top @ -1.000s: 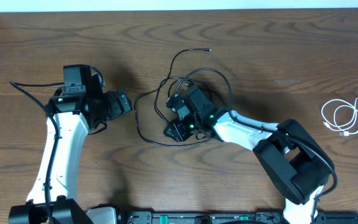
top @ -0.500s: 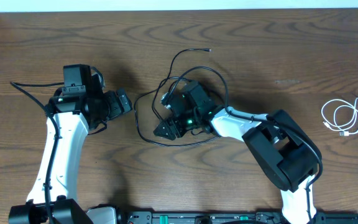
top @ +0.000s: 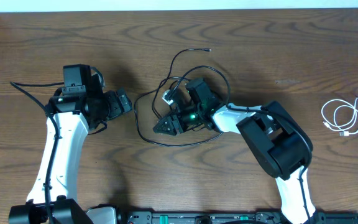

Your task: Untangle cables

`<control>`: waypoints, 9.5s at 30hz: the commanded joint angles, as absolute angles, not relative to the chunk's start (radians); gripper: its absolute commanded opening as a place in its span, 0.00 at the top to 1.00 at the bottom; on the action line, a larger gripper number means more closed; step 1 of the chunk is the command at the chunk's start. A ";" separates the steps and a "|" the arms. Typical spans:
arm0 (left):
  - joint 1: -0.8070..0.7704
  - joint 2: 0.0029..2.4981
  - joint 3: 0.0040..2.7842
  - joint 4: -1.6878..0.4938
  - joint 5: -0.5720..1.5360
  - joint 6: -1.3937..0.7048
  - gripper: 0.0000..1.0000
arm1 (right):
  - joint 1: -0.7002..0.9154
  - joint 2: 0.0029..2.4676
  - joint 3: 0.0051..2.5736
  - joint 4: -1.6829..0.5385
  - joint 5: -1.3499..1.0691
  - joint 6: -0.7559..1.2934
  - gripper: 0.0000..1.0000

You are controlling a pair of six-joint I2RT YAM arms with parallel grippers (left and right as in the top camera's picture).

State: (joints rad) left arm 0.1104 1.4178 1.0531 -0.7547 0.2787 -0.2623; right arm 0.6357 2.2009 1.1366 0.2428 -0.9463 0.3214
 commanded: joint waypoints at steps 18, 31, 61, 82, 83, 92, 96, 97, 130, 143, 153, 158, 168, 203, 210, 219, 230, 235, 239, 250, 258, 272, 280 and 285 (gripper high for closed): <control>0.110 1.423 1.050 -0.757 0.275 -0.260 0.02 | 0.639 2.374 1.107 0.248 -0.810 0.408 0.85; 0.110 1.423 1.050 -0.757 0.275 -0.260 0.02 | 0.625 2.373 1.107 0.251 -0.846 0.433 0.99; 0.110 1.423 1.050 -0.757 0.275 -0.260 0.02 | 0.632 1.693 1.108 -0.053 -0.710 0.148 0.99; 0.110 1.423 1.050 -0.757 0.275 -0.260 0.02 | 0.632 1.306 1.109 0.089 -0.537 -0.051 0.99; 0.110 1.423 1.050 -0.757 0.275 -0.260 0.02 | 0.632 1.296 1.109 0.098 -0.523 -0.051 0.99; 0.110 1.423 1.050 -0.757 0.275 -0.260 0.02 | 0.632 1.245 1.109 0.181 -0.393 -0.197 0.99; 0.110 1.423 1.050 -0.757 0.275 -0.260 0.02 | 0.632 1.256 1.109 0.175 -0.337 -0.207 0.99; 0.110 1.423 1.050 -0.757 0.275 -0.260 0.02 | 0.632 1.261 1.109 0.168 -0.315 -0.207 0.99; 0.110 1.423 1.050 -0.757 0.275 -0.260 0.02 | 0.643 1.610 1.109 0.494 -0.381 -0.091 0.99; 0.110 1.423 1.050 -0.757 0.275 -0.260 0.02 | 0.667 1.604 1.109 0.596 -0.376 0.014 0.99; 0.110 1.423 1.050 -0.757 0.275 -0.260 0.02 | 0.693 1.638 1.109 0.342 -0.369 -0.104 0.99; 0.110 1.423 1.050 -0.757 0.275 -0.260 0.02 | 0.707 1.678 1.109 0.361 -0.370 -0.075 0.99; 0.110 1.423 1.050 -0.757 0.275 -0.260 0.02 | 0.797 1.737 1.109 0.426 -0.378 -0.076 0.99; 0.110 1.423 1.050 -0.757 0.275 -0.260 0.02 | 0.776 1.626 1.109 0.726 -0.024 -0.115 0.99; 0.110 1.423 1.050 -0.757 0.275 -0.260 0.02 | 0.770 1.588 1.109 0.705 0.099 -0.154 0.99; 0.110 1.423 1.050 -0.757 0.275 -0.260 0.02 | 0.767 1.588 1.109 0.573 0.106 -0.189 0.83; 0.110 1.423 1.050 -0.757 0.275 -0.260 0.02 | 0.766 1.588 1.109 0.485 0.107 -0.188 0.60; 0.110 1.423 1.050 -0.757 0.275 -0.260 0.02 | 0.742 1.588 1.109 0.281 0.098 -0.045 0.45; 0.110 1.423 1.050 -0.757 0.275 -0.260 0.02 | 0.685 1.588 1.109 0.076 0.028 0.061 0.39; 0.110 1.423 1.050 -0.757 0.275 -0.260 0.02 | 0.551 1.588 1.109 -0.457 -0.013 0.074 0.07; 0.110 1.423 1.050 -0.757 0.276 -0.261 0.02 | 0.516 1.590 1.104 -0.621 0.015 0.074 0.01; 0.111 1.423 1.050 -0.698 0.194 -0.252 0.02 | 0.409 1.590 1.077 -0.590 0.102 0.074 0.01; 0.111 1.423 1.050 -0.725 -0.012 -0.253 0.08 | 0.361 1.590 0.978 -0.472 0.102 0.075 0.01; 0.111 1.424 1.050 -0.726 -0.020 -0.253 0.28 | 0.360 1.590 0.907 -0.347 0.103 0.075 0.01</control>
State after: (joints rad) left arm 0.1097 1.4178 1.0531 -0.7254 0.0219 -0.2611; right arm 0.3637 1.6032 0.9371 -0.3782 0.0879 0.0650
